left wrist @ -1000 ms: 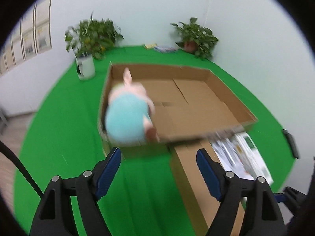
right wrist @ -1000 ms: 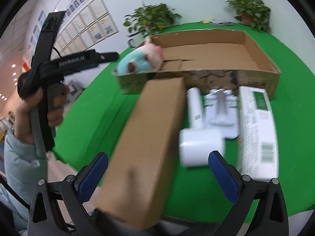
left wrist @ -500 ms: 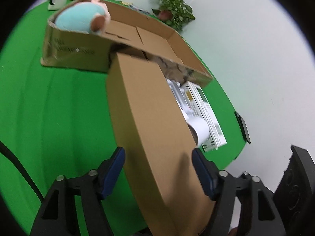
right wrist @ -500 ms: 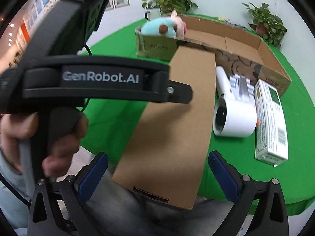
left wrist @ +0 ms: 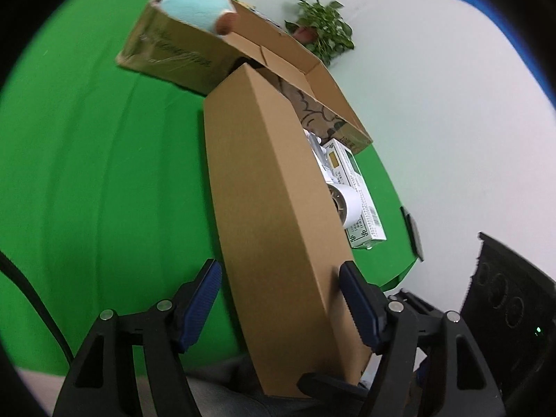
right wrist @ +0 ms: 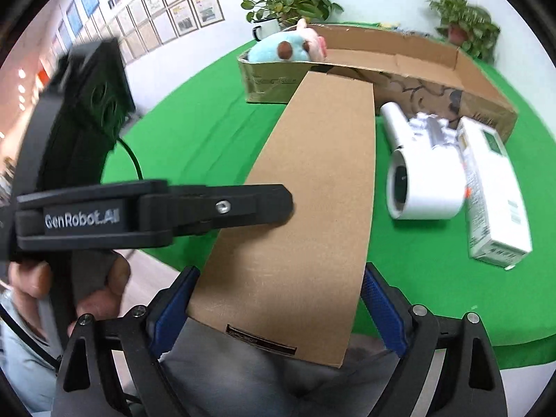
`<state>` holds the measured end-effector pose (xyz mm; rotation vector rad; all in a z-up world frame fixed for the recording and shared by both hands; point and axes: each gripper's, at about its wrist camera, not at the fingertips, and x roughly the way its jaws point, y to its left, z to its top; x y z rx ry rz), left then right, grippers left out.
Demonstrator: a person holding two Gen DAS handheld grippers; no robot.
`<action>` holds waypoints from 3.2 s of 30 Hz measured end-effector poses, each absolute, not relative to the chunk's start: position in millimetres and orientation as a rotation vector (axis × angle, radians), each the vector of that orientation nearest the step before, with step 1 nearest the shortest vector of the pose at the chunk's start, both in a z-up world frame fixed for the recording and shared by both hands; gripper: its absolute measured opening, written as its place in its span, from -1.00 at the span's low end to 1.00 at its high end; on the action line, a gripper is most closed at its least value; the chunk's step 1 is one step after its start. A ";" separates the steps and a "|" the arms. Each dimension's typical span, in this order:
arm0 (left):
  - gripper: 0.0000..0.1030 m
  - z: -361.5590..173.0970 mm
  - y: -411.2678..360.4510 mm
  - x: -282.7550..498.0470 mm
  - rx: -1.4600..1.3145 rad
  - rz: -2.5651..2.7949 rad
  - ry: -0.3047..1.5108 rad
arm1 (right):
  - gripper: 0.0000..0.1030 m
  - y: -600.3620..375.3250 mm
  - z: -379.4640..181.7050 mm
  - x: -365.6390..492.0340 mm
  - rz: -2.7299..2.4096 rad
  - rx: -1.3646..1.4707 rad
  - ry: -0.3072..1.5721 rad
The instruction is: Organize objects
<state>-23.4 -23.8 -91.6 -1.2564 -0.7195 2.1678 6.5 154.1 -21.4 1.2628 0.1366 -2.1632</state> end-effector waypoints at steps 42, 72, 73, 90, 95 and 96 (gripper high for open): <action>0.22 -30.8 56.2 -21.8 -1.162 2.299 -0.443 | 0.92 215.2 -2.1 10.2 -2.060 1.238 -0.027; 0.23 -52.0 -22.5 -16.3 -1.253 2.474 -0.527 | 0.71 249.4 -24.4 -30.9 -2.046 1.365 -0.376; 0.23 -51.0 -21.2 -17.7 -1.249 2.470 -0.521 | 0.74 252.8 -20.1 -30.8 -2.112 1.349 -0.353; 0.12 -56.3 -6.5 -35.1 -1.262 2.433 -0.447 | -0.20 205.5 -5.7 9.5 -2.146 1.180 -0.034; -0.16 -56.7 -5.6 -50.5 -1.271 2.445 -0.399 | -0.07 207.4 -10.6 -13.0 -2.229 1.253 -0.055; -0.29 -57.6 -3.2 -52.8 -1.279 2.442 -0.382 | -0.07 204.4 -10.9 -14.9 -2.235 1.257 -0.044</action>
